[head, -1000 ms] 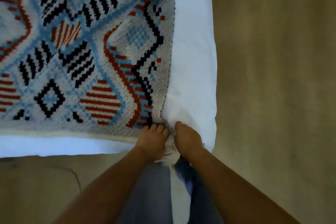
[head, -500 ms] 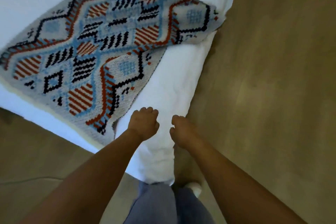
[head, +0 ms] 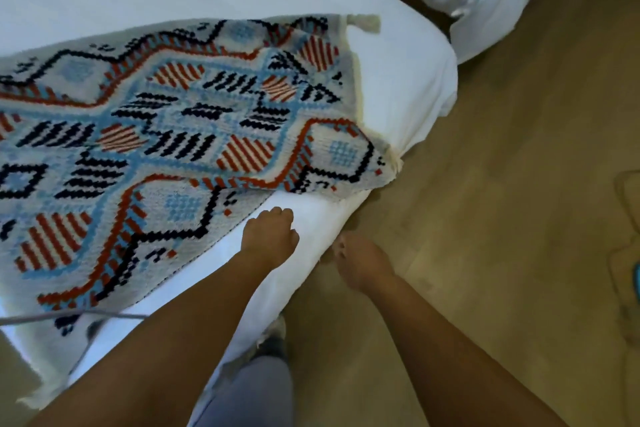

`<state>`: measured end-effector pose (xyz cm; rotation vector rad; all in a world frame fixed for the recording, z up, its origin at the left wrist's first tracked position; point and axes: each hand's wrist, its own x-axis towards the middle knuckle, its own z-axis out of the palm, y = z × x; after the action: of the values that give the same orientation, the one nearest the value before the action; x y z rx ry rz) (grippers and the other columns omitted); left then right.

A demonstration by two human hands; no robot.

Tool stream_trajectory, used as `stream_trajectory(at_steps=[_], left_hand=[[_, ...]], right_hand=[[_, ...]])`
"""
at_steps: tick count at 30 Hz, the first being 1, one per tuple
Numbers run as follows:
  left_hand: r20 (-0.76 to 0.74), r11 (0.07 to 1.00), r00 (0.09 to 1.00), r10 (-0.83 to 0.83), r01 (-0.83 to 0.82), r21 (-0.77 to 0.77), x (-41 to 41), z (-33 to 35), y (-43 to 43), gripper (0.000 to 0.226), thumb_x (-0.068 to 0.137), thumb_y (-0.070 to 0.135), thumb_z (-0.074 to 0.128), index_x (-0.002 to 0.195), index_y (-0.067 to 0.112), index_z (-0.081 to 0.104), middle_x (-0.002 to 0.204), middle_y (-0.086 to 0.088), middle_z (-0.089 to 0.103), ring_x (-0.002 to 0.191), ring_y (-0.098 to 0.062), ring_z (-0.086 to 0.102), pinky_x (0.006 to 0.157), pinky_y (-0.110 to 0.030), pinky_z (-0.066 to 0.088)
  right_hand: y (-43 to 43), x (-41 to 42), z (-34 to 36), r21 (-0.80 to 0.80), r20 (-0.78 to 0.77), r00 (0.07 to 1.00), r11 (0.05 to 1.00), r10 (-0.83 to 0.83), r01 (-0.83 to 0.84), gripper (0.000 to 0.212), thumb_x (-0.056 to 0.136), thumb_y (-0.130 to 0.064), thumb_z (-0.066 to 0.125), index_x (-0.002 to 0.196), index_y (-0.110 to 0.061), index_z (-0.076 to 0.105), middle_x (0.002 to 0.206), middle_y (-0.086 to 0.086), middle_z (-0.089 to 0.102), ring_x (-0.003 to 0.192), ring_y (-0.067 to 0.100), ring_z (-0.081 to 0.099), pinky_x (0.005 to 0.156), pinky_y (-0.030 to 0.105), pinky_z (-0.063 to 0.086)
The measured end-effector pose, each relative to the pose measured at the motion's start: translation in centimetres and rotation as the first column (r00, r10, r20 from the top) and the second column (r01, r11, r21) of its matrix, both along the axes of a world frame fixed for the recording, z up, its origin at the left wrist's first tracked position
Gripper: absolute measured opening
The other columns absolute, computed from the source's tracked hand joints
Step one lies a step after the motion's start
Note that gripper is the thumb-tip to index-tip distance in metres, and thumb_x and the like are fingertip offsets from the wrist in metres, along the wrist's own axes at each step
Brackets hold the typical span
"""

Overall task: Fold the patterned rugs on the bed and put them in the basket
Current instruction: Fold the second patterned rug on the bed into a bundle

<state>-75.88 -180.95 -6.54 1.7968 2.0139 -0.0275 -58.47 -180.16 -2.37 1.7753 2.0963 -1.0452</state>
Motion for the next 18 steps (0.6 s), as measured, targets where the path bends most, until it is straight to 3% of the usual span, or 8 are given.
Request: stream_trajectory(at_steps=[3, 8, 10, 12, 15, 18], left_hand=[[0.033, 1.000, 0.999, 0.011, -0.011, 0.026, 3.0, 1.5, 7.3, 0.030, 0.095, 0.032, 0.041, 0.117, 0.013, 0.049, 0.115, -0.008, 0.055, 0.102, -0.028, 0.053, 0.077, -0.037, 0.043], [0.026, 0.996, 0.999, 0.044, -0.045, 0.071, 8.5, 3.1, 18.5, 0.025, 0.095, 0.032, 0.041, 0.108, 0.012, 0.050, 0.106, -0.010, 0.055, 0.091, -0.027, 0.053, 0.068, -0.035, 0.039], [0.029, 0.991, 0.993, 0.111, -0.113, 0.077, 10.2, 3.4, 22.1, 0.024, 0.094, 0.031, 0.041, 0.106, 0.012, 0.051, 0.107, -0.009, 0.056, 0.093, -0.026, 0.054, 0.068, -0.033, 0.038], [0.036, 0.972, 0.975, 0.218, -0.220, 0.080, 12.2, 3.6, 25.6, 0.022, 0.092, 0.030, 0.041, 0.102, 0.013, 0.053, 0.107, -0.008, 0.058, 0.093, -0.026, 0.056, 0.068, -0.032, 0.039], [0.034, 0.948, 0.950, 0.310, -0.312, 0.057, 13.7, 3.6, 28.5, 0.026, 0.092, 0.031, 0.041, 0.106, 0.013, 0.053, 0.110, -0.007, 0.058, 0.097, -0.025, 0.055, 0.070, -0.032, 0.040], [0.007, 0.934, 0.934, 0.357, -0.357, -0.005, 14.1, 3.8, 30.9, 0.026, 0.092, 0.032, 0.041, 0.106, 0.013, 0.051, 0.109, -0.008, 0.057, 0.095, -0.025, 0.055, 0.067, -0.031, 0.037]], right_hand=[[6.6, 3.6, 1.0, 0.033, -0.017, 1.000, 0.999, -0.010, 0.011, 0.025, 0.098, -0.017, 0.039, 0.111, -0.002, 0.053, 0.117, 0.015, 0.056, 0.105, 0.025, 0.051, 0.062, 0.015, 0.021], [17.9, 8.5, 2.1, 0.099, -0.016, 0.997, 0.993, 0.070, -0.068, 0.027, 0.096, -0.021, 0.041, 0.115, -0.004, 0.050, 0.119, 0.015, 0.055, 0.103, 0.025, 0.052, 0.058, 0.019, 0.019], [22.5, 9.9, 2.9, 0.132, 0.019, 0.990, 0.981, 0.139, -0.141, 0.030, 0.096, -0.022, 0.040, 0.120, -0.004, 0.048, 0.123, 0.014, 0.054, 0.107, 0.026, 0.051, 0.064, 0.021, 0.025], [27.6, 11.5, 3.3, 0.145, 0.071, 0.960, 0.949, 0.272, -0.280, 0.031, 0.096, -0.022, 0.039, 0.122, -0.006, 0.045, 0.124, 0.012, 0.051, 0.110, 0.027, 0.050, 0.080, 0.028, 0.036], [33.3, 11.8, 4.4, 0.158, 0.115, 0.904, 0.891, 0.411, -0.425, 0.022, 0.095, -0.019, 0.039, 0.111, -0.006, 0.047, 0.115, 0.012, 0.054, 0.103, 0.028, 0.052, 0.079, 0.033, 0.041], [37.2, 11.4, 5.1, 0.155, 0.138, 0.873, 0.860, 0.468, -0.486, 0.024, 0.095, -0.020, 0.038, 0.113, -0.007, 0.047, 0.116, 0.010, 0.054, 0.103, 0.027, 0.052, 0.080, 0.032, 0.040]])
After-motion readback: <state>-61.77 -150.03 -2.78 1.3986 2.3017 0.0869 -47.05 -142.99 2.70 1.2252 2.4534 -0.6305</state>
